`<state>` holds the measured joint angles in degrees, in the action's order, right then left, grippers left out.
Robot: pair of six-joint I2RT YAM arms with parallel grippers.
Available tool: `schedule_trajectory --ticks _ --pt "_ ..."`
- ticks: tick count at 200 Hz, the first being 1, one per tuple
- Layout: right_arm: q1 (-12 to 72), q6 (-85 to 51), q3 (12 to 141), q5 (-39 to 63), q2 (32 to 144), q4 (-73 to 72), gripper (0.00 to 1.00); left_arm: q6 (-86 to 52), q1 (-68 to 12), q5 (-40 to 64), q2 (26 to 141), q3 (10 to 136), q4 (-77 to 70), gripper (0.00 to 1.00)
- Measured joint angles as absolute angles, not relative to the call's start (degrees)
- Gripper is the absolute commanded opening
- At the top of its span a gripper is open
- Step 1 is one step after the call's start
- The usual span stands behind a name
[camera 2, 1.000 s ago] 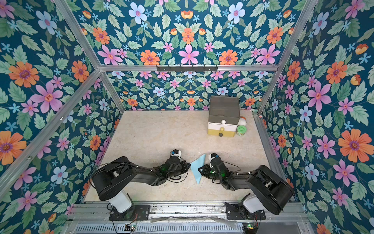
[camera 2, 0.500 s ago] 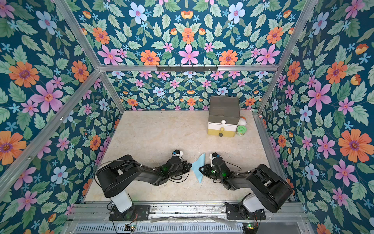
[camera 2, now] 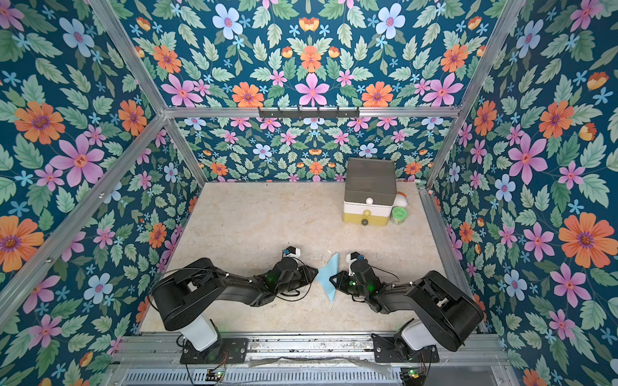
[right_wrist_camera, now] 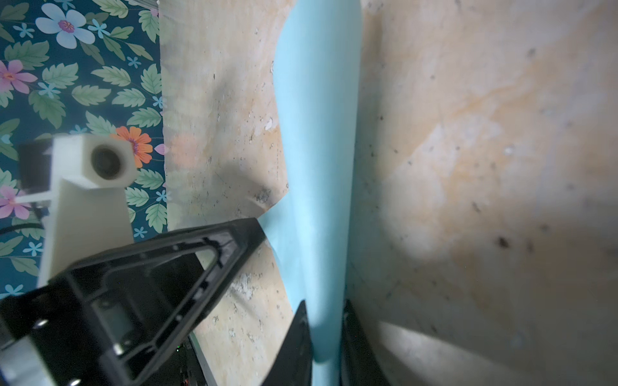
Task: Fold the square paper diagonally
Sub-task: Fold the paper at the center of the board.
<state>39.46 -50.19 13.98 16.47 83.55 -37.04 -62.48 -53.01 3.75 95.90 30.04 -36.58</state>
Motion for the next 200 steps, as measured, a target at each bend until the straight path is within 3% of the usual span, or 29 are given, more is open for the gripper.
schedule_trajectory --ticks 26,66,116,156,180,200 --pt "39.5 -49.6 14.0 16.5 83.5 -36.9 0.19 -61.2 -51.8 2.1 92.4 32.3 -31.6 0.38" --pt "39.5 -48.2 14.0 16.5 83.5 -36.9 0.20 -59.2 -51.7 1.5 91.0 35.5 -27.5 0.23" --pt "39.5 -46.3 14.4 17.0 84.5 -37.7 0.27 -59.9 -52.2 4.7 93.8 34.0 -28.4 0.37" --pt "39.4 -45.6 14.8 17.1 85.0 -38.5 0.29 -60.5 -52.2 4.7 93.6 32.9 -28.7 0.34" --pt "39.4 -45.3 14.8 17.0 85.1 -38.5 0.22 -61.1 -52.2 5.0 93.4 32.9 -28.7 0.32" --pt "39.2 -45.2 15.0 16.9 85.2 -37.7 0.24 -61.1 -52.3 5.3 92.7 33.6 -28.7 0.32"
